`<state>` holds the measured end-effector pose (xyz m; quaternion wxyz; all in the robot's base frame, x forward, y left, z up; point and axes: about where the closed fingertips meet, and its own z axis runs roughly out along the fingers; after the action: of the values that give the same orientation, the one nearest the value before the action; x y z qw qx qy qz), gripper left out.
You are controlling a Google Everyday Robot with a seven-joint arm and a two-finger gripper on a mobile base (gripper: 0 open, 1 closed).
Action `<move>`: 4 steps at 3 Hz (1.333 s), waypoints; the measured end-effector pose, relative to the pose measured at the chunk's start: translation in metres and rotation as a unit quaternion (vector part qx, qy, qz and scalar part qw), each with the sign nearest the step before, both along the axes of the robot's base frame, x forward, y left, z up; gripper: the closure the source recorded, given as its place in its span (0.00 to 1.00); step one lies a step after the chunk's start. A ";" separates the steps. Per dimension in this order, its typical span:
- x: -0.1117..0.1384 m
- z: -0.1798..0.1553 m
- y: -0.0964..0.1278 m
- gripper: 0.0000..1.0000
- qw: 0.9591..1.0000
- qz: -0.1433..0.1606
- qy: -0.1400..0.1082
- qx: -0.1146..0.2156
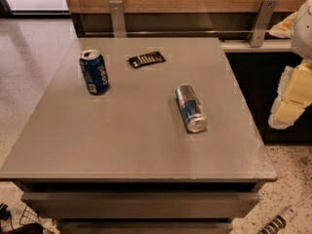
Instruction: Place redbull can upright
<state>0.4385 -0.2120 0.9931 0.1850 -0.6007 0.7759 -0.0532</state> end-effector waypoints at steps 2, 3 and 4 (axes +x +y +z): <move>0.016 -0.006 -0.008 0.00 0.999 -0.042 0.025 0.023; 0.052 -0.019 -0.017 0.00 0.987 -0.127 0.071 0.065; 0.086 -0.023 -0.009 0.00 0.966 -0.227 0.093 0.084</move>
Offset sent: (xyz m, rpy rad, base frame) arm 0.0656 -0.0308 -0.0283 0.1898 0.2329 -0.3540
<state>0.5245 -0.2215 0.9699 0.1449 -0.3930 0.9076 0.0274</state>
